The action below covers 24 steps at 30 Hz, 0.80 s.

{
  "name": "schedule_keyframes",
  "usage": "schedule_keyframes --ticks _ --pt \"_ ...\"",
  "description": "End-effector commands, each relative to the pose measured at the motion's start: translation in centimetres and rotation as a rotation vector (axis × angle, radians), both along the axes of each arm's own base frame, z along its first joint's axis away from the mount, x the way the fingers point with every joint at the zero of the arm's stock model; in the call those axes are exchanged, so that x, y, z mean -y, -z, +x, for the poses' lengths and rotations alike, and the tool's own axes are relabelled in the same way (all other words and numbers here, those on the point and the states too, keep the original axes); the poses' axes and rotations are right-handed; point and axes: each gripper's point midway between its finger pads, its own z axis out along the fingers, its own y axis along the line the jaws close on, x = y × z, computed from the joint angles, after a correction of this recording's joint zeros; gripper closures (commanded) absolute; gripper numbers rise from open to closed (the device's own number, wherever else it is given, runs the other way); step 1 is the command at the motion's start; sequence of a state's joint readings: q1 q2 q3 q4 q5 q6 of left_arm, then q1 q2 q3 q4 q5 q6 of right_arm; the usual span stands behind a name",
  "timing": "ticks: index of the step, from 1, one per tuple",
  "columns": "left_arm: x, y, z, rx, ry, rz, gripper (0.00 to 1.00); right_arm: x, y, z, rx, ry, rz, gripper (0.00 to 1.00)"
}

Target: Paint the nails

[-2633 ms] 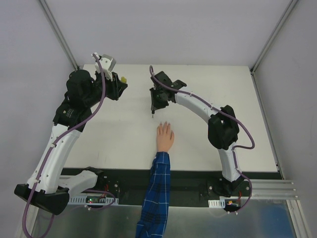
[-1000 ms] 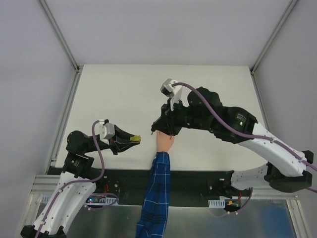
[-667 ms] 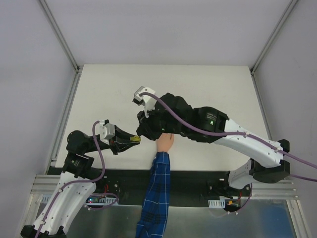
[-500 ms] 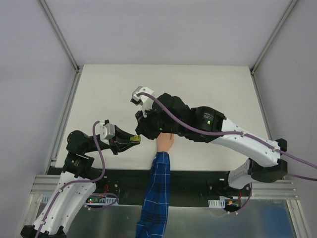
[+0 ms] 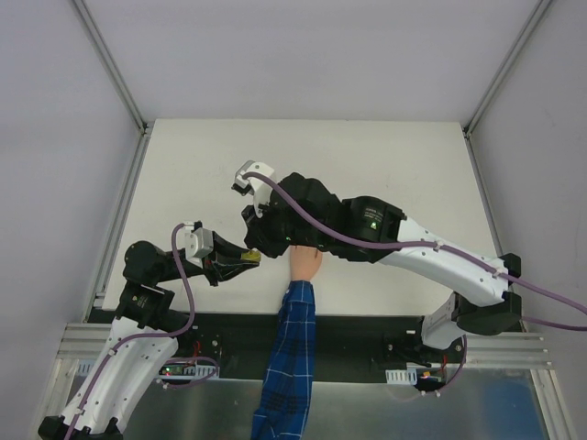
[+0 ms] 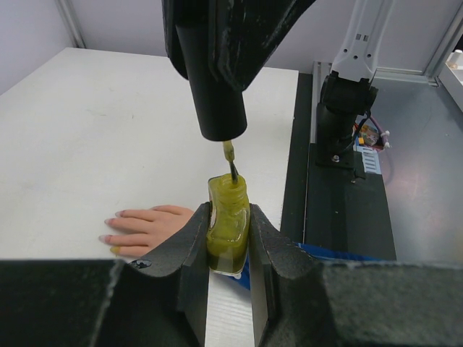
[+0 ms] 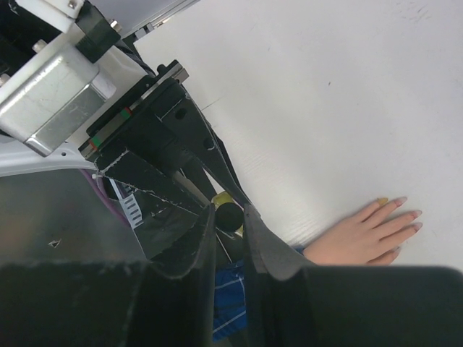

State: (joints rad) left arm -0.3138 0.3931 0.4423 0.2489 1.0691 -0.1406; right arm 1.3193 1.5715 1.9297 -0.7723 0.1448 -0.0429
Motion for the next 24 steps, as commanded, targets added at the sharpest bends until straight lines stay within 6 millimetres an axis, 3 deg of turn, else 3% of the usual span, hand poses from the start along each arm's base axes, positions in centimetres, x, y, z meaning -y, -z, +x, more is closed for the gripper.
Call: schedule_keyframes --ticks 1,24 --pt "0.1 -0.8 -0.4 0.074 0.024 -0.007 1.0 -0.6 -2.3 0.1 0.029 -0.005 0.064 1.0" --pt "0.0 -1.0 -0.5 0.081 0.02 -0.013 1.0 0.0 -0.9 0.3 0.029 0.006 0.03 1.0"
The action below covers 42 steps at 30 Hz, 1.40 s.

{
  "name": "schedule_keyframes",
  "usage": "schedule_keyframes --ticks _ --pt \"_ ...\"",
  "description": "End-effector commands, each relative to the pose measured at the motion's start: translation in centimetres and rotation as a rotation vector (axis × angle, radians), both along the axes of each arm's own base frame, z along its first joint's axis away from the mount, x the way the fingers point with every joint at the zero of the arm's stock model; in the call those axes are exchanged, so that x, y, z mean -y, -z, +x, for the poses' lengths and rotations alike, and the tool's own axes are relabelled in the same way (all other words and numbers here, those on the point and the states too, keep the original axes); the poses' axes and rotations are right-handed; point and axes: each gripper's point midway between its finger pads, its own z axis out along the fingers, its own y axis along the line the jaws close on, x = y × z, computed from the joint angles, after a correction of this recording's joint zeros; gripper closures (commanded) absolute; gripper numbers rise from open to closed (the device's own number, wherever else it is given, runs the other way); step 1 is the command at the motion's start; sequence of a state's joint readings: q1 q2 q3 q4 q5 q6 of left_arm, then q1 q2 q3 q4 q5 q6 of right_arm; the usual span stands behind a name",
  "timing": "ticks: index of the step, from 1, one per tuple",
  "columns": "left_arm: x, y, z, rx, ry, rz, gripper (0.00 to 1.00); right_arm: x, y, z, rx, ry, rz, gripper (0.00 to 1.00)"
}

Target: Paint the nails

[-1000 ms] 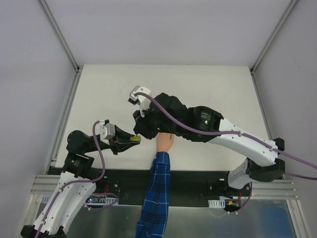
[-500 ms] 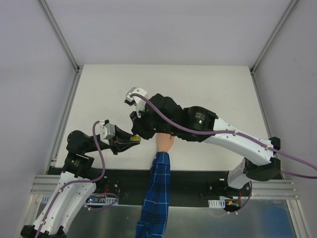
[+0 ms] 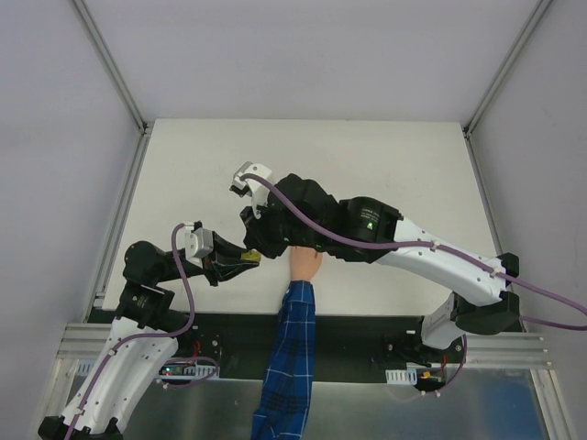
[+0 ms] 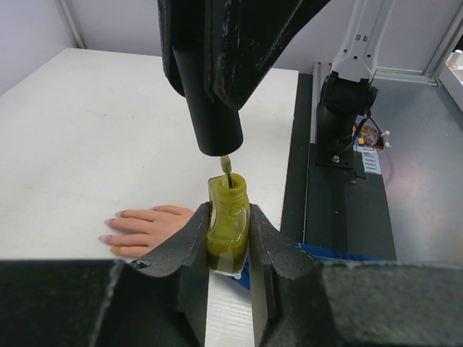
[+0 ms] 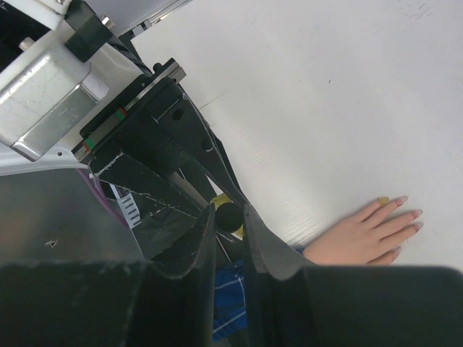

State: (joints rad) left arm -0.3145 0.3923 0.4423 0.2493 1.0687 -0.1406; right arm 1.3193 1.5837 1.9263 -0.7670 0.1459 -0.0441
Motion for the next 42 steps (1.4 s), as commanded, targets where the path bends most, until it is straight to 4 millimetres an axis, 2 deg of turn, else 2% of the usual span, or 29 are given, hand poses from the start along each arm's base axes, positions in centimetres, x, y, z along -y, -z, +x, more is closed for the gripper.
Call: schedule_keyframes --ticks 1,13,16,17,18,19,20,21,22,23,25,30,39,42 --pt "0.0 -1.0 -0.4 0.077 0.02 -0.013 1.0 0.4 -1.1 0.2 0.028 0.005 0.035 0.99" --pt "0.0 -1.1 -0.2 0.076 0.007 -0.019 1.0 0.3 0.1 -0.2 0.016 -0.011 0.027 1.0" --pt "0.0 -1.1 -0.2 0.075 0.003 -0.02 1.0 0.1 1.1 -0.1 0.023 -0.004 0.02 1.0" --pt "0.0 -1.2 -0.1 0.075 -0.005 -0.022 1.0 0.0 0.7 -0.1 0.038 0.0 0.041 1.0" --pt "-0.1 -1.2 -0.1 0.076 -0.011 -0.025 1.0 0.1 2.2 0.0 0.055 0.011 0.01 1.0" --pt "-0.1 -1.3 0.0 0.079 -0.017 -0.027 1.0 0.2 2.3 0.0 0.08 0.024 0.012 1.0" --pt "-0.2 -1.2 0.2 0.078 -0.03 -0.029 1.0 0.1 1.4 0.2 0.119 0.044 0.061 1.0" --pt "-0.2 -1.3 0.2 0.079 -0.035 -0.031 1.0 0.4 3.3 0.2 0.175 0.073 0.021 0.99" --pt "-0.2 -1.4 0.3 0.08 -0.039 -0.033 1.0 0.5 3.7 0.1 0.198 0.089 0.03 0.99" --pt "-0.2 -1.4 0.3 0.08 -0.042 -0.033 1.0 0.2 3.1 0.1 0.213 0.104 0.084 1.0" --pt "-0.2 -1.3 0.3 0.077 -0.037 -0.032 1.0 0.3 4.9 0.2 0.19 0.138 0.076 1.0" --pt "-0.3 -1.3 0.1 0.084 -0.04 -0.035 1.0 0.4 6.5 0.7 0.183 0.189 0.043 1.0" --pt "-0.3 -1.3 0.1 0.087 -0.041 -0.032 1.0 1.0 7.1 -0.4 0.121 0.152 -0.057 0.98" --pt "-0.3 -1.3 0.3 0.091 -0.051 -0.033 1.0 1.2 7.5 -0.7 0.074 0.182 -0.084 0.95"
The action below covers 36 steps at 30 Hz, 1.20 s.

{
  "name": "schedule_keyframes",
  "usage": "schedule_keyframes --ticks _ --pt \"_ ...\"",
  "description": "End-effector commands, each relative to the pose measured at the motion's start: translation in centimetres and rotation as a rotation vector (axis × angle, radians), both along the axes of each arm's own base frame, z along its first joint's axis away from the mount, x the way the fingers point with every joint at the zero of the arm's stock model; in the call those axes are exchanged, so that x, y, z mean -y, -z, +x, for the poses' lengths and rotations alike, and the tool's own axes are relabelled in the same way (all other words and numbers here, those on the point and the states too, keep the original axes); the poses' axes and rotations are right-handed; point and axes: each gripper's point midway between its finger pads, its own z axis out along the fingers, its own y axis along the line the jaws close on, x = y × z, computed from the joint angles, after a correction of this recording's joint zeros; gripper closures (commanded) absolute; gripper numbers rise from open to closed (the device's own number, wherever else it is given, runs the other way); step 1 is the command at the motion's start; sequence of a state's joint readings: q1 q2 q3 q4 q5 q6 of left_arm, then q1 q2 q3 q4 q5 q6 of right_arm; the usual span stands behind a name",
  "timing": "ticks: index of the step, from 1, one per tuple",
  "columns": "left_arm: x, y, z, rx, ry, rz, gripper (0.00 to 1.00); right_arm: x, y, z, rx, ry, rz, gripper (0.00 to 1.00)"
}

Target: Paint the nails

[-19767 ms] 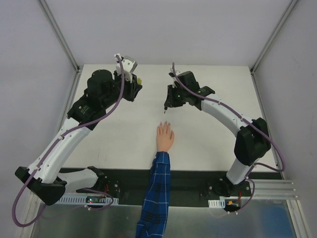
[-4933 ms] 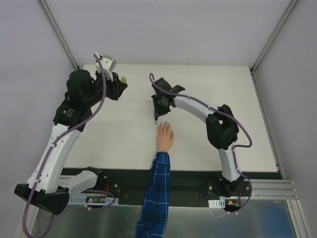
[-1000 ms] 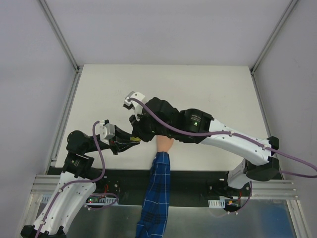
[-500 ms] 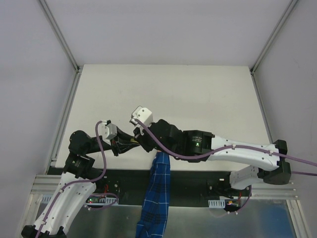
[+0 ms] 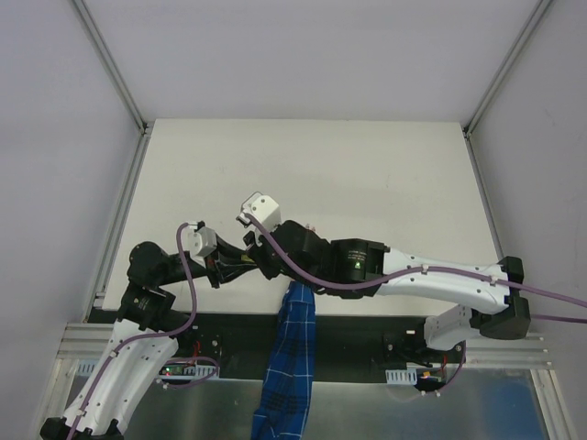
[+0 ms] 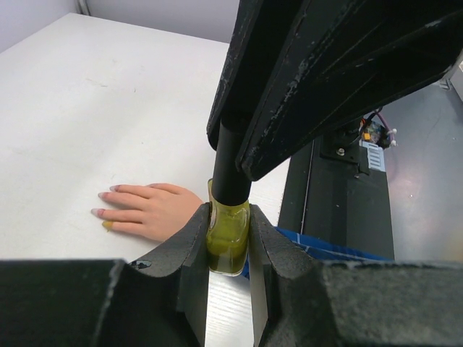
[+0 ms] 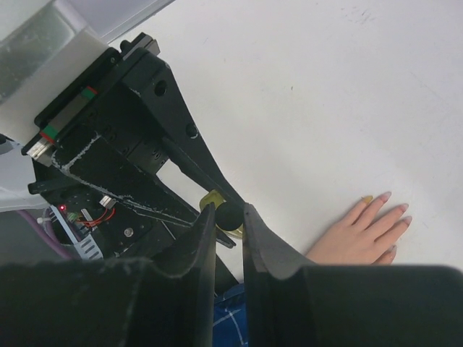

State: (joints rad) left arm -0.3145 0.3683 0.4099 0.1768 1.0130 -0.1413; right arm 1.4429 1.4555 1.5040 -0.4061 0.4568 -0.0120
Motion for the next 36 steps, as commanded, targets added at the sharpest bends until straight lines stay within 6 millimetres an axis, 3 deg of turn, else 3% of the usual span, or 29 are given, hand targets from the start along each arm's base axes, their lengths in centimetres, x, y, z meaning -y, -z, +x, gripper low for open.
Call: schedule_keyframes --ticks 1,8,10,14,20,25,26,27,29,30,33,36 --pt "-0.1 -3.4 -0.3 0.175 -0.002 -0.048 1.0 1.4 2.7 -0.6 -0.081 0.031 -0.129 0.94" --pt "-0.1 -3.2 -0.2 0.162 -0.002 -0.046 1.0 1.3 2.0 -0.3 -0.094 0.079 -0.106 0.8" --pt "-0.1 -3.2 -0.2 0.16 -0.002 -0.044 1.0 1.7 1.1 -0.3 -0.091 0.081 -0.091 0.71" --pt "0.0 -3.1 -0.1 0.151 -0.002 -0.043 1.0 2.7 -0.1 -0.9 -0.096 0.045 -0.074 0.4" --pt "0.0 -2.9 -0.1 0.133 0.003 -0.04 1.0 5.4 -2.0 -2.9 -0.061 -0.123 -0.067 0.16" --pt "0.4 -2.7 -1.1 0.104 0.078 -0.034 1.0 6.7 -4.0 -4.3 -0.033 -0.352 -0.066 0.11" --pt "0.5 -2.7 -1.4 0.103 0.103 -0.036 1.0 6.3 -4.2 -6.2 -0.074 -0.488 -0.05 0.11" --pt "0.6 -2.7 -1.7 0.1 0.122 -0.037 1.0 6.2 -5.0 -6.7 -0.053 -0.563 -0.038 0.11" --pt "0.7 -2.6 -2.4 0.075 0.168 -0.038 1.0 5.6 -4.7 -7.0 -0.094 -0.652 -0.064 0.13" --pt "0.7 -2.7 -2.6 0.078 0.18 -0.041 1.0 5.4 -6.3 -6.8 -0.041 -0.68 -0.061 0.14" --pt "0.8 -2.6 -2.9 0.065 0.2 -0.04 1.0 4.8 -5.1 -5.8 -0.018 -0.692 -0.165 0.17" --pt "0.8 -2.6 -3.0 0.061 0.205 -0.04 1.0 4.2 -5.6 -4.6 0.029 -0.67 -0.189 0.23"
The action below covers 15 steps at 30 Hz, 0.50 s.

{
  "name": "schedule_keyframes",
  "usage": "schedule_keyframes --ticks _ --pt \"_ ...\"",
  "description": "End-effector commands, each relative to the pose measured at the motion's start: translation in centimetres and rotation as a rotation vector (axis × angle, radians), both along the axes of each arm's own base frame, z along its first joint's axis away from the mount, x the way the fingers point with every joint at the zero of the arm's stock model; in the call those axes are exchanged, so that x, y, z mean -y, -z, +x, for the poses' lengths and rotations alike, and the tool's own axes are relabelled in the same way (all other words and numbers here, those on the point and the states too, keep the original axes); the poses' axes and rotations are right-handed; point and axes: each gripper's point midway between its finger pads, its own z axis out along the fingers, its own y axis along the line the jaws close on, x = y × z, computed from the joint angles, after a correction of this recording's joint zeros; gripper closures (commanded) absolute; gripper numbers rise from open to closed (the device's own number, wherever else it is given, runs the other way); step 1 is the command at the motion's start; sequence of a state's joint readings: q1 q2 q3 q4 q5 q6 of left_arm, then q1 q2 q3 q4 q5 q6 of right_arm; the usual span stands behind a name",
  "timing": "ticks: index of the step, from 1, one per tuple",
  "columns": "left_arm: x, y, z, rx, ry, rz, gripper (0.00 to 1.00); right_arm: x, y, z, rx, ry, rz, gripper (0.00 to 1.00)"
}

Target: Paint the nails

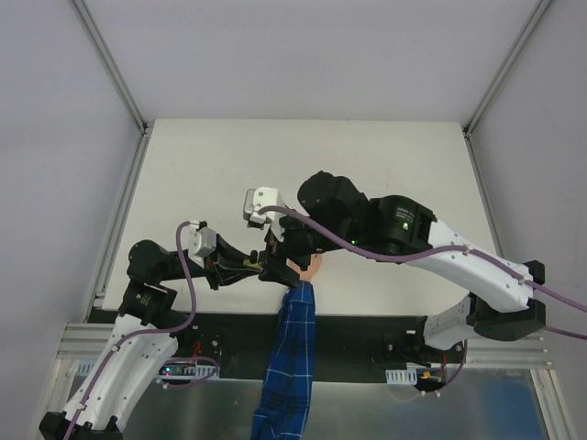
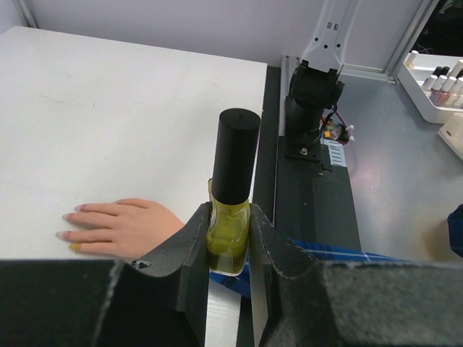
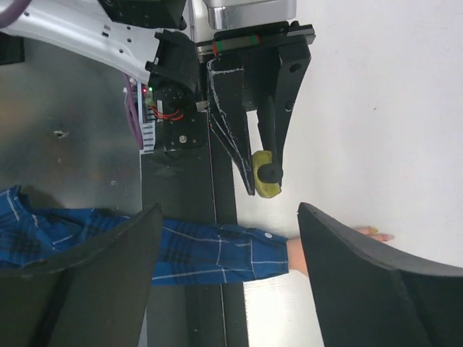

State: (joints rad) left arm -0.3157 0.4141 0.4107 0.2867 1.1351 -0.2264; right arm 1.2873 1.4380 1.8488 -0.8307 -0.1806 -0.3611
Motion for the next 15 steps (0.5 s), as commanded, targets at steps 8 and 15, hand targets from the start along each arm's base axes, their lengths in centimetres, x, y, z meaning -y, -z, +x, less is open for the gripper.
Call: schedule_keyframes --ticks 8,15 --pt "0.2 -1.9 -1.6 0.089 0.085 -0.026 1.0 -1.3 1.8 0.8 0.114 -0.128 -0.114 0.33" --pt "0.2 -1.8 -1.9 0.09 0.098 -0.028 1.0 -2.4 2.2 1.8 0.09 -0.126 -0.12 0.38"
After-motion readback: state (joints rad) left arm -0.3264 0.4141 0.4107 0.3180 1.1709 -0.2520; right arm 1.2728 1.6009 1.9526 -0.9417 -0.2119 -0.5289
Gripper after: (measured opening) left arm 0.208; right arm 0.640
